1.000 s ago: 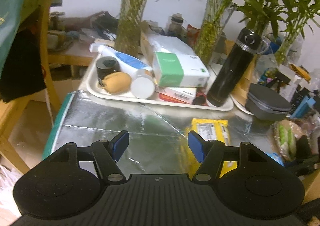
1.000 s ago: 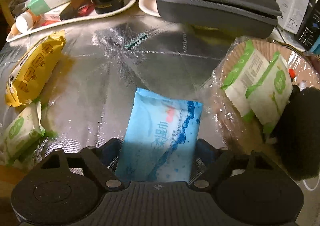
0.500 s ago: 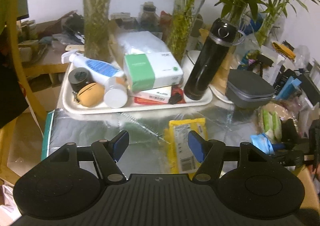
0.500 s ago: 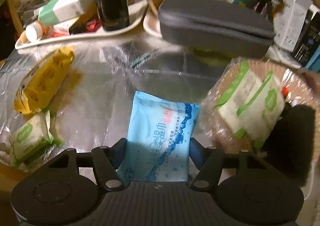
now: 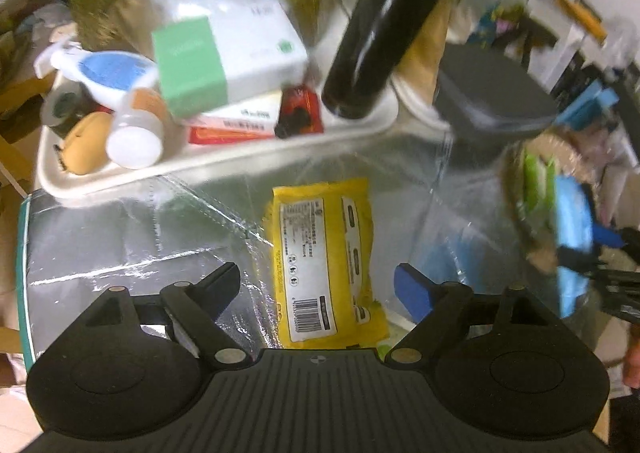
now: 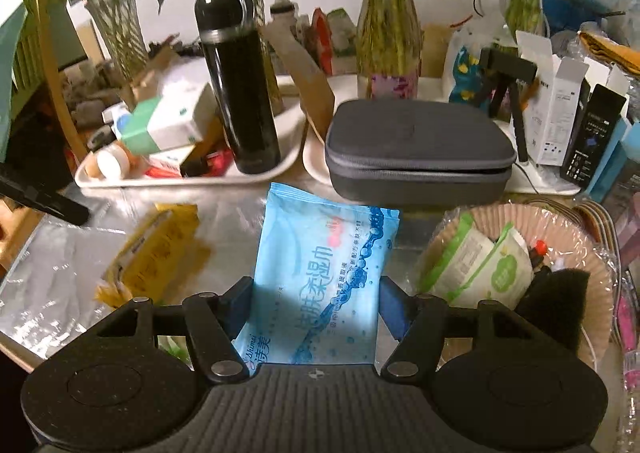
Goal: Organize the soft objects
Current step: 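Close the left tool on the yellow packet while the right tool grasps the blue wipes packet, then carry both packets over the cardboard box and open both tools to drop them, then move both tools away from the box back over the table, then reach the right tool toward the small green-and-white wipes packet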
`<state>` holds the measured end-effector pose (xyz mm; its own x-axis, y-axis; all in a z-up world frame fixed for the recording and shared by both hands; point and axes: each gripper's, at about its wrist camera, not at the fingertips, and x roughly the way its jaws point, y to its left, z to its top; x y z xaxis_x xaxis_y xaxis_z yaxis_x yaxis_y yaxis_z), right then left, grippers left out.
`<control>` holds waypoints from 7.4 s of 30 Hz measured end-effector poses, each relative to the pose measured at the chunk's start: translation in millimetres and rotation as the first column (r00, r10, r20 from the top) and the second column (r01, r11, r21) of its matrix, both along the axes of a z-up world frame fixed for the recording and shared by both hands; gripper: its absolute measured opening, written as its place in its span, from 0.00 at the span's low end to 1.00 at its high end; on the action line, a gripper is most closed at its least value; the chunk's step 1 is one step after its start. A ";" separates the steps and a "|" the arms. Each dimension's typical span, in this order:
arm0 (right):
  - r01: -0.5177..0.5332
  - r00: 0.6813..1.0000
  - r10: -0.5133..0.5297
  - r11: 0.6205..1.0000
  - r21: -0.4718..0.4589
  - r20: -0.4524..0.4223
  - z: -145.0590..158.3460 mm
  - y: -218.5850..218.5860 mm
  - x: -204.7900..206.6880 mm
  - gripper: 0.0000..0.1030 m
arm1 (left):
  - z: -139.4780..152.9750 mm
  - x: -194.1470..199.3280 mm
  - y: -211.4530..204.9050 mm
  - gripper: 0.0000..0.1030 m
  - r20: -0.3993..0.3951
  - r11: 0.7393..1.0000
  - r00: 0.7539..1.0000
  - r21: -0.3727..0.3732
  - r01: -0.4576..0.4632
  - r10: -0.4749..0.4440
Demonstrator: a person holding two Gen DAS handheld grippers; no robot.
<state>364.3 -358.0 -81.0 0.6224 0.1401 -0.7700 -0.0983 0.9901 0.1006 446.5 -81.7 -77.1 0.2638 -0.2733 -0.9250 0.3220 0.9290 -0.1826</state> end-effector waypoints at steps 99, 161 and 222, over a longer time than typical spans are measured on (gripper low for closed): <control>-0.236 0.960 0.233 0.972 0.001 0.153 134.6 68.2 -174.8 0.66 | 114.3 -249.3 64.3 0.76 0.215 0.976 0.969 -0.206 -0.077 0.122; -0.122 0.988 0.112 0.989 0.087 0.109 70.0 56.8 -173.0 1.00 | 79.6 -304.3 103.2 0.75 0.460 0.982 0.871 -0.147 -0.120 0.175; -0.002 0.998 -0.002 0.998 0.061 0.069 -1.6 31.1 -28.7 1.00 | 3.8 -141.8 132.6 0.76 0.394 0.915 0.826 -0.187 -0.358 0.404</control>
